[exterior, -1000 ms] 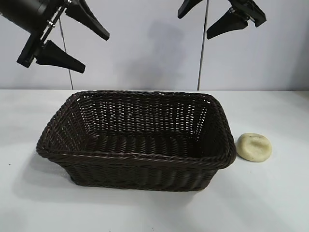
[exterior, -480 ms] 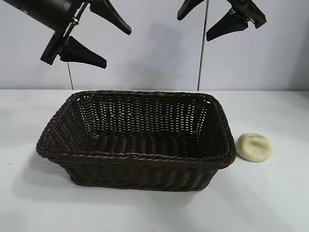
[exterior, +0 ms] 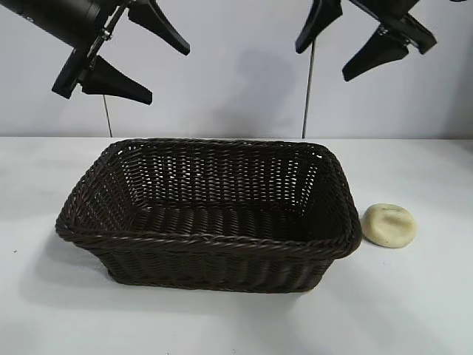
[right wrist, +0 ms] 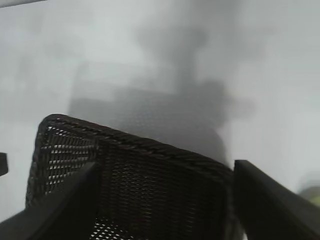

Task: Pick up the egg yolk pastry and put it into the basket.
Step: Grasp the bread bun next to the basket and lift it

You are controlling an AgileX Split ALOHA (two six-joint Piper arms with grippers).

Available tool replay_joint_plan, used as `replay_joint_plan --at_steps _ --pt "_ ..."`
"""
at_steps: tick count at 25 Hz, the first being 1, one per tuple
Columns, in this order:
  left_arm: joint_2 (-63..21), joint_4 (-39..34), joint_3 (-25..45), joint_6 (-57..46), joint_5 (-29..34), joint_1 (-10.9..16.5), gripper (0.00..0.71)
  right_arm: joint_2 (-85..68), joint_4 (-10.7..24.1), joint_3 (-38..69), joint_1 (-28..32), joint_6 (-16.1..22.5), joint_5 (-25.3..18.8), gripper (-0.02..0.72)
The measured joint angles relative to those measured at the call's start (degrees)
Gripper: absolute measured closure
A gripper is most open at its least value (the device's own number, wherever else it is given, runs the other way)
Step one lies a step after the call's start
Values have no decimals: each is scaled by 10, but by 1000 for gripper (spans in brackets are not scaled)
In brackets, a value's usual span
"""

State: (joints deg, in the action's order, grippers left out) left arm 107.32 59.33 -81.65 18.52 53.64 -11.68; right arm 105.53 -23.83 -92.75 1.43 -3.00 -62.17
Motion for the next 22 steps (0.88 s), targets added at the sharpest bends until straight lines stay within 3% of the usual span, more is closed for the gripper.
replay_joint_plan --at_steps 5,12,22 --pt "0 0 0 0 0 0 184 0 58 0 -2 0 -39 176" --pt "0 -1 0 0 0 0 184 13 60 20 -3 -21 -49 176" --pt "0 -1 0 0 1 0 184 61 53 126 -3 -42 41 176"
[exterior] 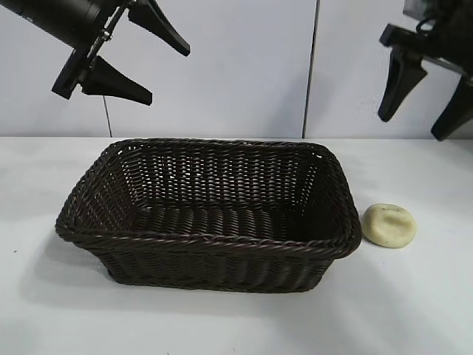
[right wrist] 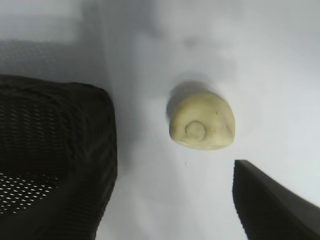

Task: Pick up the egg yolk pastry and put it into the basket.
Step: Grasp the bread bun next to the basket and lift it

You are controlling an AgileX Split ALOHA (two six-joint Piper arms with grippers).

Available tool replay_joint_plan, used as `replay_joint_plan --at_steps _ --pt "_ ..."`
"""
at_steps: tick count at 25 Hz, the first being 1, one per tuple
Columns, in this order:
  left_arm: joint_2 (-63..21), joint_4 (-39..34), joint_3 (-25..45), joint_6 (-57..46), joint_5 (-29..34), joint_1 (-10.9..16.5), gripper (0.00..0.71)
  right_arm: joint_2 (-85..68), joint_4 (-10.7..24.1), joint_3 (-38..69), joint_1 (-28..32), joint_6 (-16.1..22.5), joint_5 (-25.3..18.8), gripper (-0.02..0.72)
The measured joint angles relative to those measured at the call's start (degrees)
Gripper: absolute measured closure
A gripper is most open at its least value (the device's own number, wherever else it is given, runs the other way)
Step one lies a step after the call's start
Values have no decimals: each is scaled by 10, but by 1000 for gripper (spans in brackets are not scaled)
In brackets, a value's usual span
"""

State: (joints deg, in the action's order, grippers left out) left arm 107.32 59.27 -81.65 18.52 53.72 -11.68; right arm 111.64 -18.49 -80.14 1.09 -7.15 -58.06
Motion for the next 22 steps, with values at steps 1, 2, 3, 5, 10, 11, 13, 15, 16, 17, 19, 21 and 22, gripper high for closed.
replay_joint_plan --at_steps 1,2,3,5,10,11,13,15,16,17,19,21,22 --pt "0 0 0 0 0 0 184 4 -2 1 0 0 7 176" --pt "0 0 0 0 0 0 184 8 -3 1 0 0 13 176" --pt "0 0 0 0 0 0 184 14 -6 1 0 -1 19 176" --pt "0 0 0 0 0 0 184 27 -15 1 0 -2 28 176" --pt "0 0 0 0 0 0 184 69 -22 1 0 -2 43 176" --pt "0 0 0 0 0 0 184 78 -26 1 0 -2 46 176" --pt "0 0 0 0 0 0 184 93 -34 1 0 -2 54 176" --pt "0 0 0 0 0 0 184 102 -38 1 0 -2 57 176" --pt "0 0 0 0 0 0 184 103 -40 1 0 -2 61 180" --pt "0 0 0 0 0 0 184 103 -41 1 0 -2 64 201" --pt "0 0 0 0 0 0 184 103 -40 1 0 -2 66 291" --pt "0 0 0 0 0 0 184 104 -40 1 0 -2 66 437" --pt "0 0 0 0 0 0 184 104 -41 1 0 -2 66 498"
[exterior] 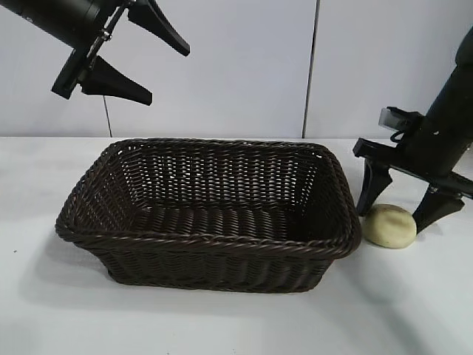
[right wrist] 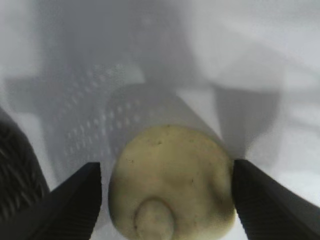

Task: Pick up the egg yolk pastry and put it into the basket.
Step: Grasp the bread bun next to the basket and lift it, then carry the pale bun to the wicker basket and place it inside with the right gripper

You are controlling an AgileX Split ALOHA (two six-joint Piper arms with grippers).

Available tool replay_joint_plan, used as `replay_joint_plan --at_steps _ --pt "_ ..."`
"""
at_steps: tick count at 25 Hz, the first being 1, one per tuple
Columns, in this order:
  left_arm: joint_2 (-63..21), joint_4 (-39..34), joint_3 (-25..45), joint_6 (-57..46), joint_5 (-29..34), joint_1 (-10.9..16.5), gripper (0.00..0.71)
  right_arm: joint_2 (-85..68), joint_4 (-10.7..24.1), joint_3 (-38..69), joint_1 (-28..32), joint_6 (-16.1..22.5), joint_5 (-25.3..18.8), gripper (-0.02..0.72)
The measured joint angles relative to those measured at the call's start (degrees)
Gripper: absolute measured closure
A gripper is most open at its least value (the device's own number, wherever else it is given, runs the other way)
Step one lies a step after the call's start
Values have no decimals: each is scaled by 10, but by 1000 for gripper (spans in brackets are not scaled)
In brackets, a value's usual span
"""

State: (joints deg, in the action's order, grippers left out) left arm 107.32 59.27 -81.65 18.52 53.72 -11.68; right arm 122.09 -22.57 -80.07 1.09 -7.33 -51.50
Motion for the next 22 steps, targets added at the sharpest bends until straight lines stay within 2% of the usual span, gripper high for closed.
replay_joint_plan --at_steps 2,5,13,17,22 --pt "0 0 0 0 0 0 184 0 -3 0 0 0 -5 610" --pt "0 0 0 0 0 0 184 0 -7 -10 0 0 -29 652" --pt "0 0 0 0 0 0 184 -14 -18 -146 0 0 -157 664" --pt "0 0 0 0 0 0 184 -54 -23 -216 0 0 -174 668" --pt "0 0 0 0 0 0 184 -92 -40 -241 0 1 -182 669"
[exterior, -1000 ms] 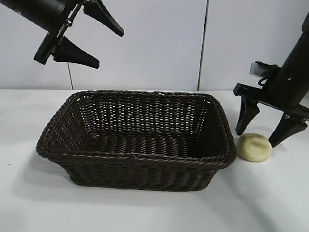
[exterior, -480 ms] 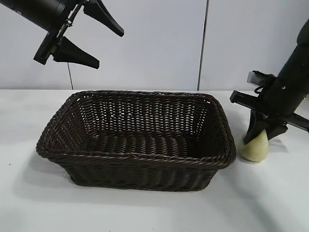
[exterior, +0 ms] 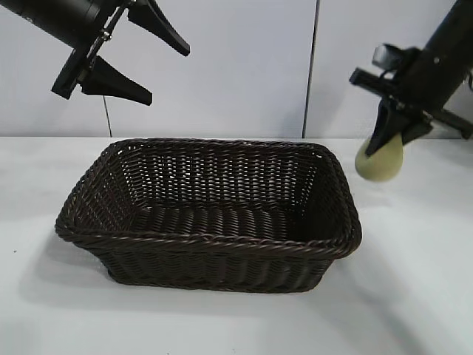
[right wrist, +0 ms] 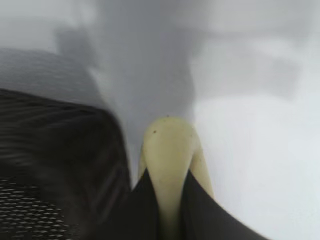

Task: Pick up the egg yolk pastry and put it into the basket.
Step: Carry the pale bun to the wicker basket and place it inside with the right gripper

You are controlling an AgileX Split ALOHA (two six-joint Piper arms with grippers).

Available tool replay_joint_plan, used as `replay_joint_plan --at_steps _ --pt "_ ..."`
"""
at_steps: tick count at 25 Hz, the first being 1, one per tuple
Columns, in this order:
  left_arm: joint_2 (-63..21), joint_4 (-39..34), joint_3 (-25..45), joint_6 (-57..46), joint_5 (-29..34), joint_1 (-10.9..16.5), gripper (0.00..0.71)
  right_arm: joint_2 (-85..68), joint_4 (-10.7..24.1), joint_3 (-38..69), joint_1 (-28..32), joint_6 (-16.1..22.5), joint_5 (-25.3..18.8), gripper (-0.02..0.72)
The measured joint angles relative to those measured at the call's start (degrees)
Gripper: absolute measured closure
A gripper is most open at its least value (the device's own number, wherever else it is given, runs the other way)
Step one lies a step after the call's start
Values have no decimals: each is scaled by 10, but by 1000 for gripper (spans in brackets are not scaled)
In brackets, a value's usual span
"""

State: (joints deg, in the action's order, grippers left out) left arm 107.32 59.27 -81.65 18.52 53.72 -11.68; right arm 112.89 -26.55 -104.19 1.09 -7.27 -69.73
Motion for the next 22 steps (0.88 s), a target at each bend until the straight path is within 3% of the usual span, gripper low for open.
replay_joint_plan --at_steps 6,12,18,22 --pt "0 0 0 0 0 0 184 0 -11 0 -27 1 -3 670" --pt "0 0 0 0 0 0 184 0 -11 0 -130 0 3 670" --pt "0 0 0 0 0 0 184 13 6 0 -224 0 22 670" --pt "0 0 0 0 0 0 184 47 26 1 -249 4 24 671"
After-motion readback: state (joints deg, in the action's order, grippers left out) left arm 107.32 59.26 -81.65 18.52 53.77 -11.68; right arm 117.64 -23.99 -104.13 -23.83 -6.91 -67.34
